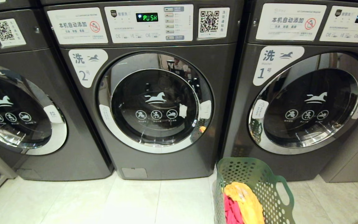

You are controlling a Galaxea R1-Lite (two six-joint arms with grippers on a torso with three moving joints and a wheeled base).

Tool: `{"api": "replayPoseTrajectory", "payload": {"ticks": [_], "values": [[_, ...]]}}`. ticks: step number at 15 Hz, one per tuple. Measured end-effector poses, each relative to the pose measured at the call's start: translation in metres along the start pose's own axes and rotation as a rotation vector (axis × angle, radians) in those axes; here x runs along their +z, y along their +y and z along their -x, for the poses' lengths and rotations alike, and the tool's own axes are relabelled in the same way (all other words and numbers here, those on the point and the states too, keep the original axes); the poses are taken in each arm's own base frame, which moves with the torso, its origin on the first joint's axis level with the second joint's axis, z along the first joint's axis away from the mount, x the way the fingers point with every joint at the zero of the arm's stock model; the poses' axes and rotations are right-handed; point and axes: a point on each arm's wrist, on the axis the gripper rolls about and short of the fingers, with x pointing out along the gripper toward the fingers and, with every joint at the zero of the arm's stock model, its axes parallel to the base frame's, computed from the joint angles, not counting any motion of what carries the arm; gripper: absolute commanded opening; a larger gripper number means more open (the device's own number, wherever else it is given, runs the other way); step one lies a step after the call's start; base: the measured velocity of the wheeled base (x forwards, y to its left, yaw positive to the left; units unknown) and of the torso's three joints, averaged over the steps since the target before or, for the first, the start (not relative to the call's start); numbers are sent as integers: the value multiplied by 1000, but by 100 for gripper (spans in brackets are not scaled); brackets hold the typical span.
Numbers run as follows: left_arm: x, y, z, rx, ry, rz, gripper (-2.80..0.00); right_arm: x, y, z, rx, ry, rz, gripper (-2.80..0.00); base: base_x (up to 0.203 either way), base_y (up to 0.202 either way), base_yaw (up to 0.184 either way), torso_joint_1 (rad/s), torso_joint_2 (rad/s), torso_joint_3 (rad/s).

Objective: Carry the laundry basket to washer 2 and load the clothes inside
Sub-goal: Open the lid of the washing machine

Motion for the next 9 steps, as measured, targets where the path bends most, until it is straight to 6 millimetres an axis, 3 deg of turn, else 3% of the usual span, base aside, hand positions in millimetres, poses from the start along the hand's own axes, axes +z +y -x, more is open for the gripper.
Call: {"api": "replayPoseTrajectory", "payload": {"ticks": [9], "values": [[0,0,0,0,0,-2,-280,0,0,0,0,0,-1,-280,0,0,0,0,0,0]]}}
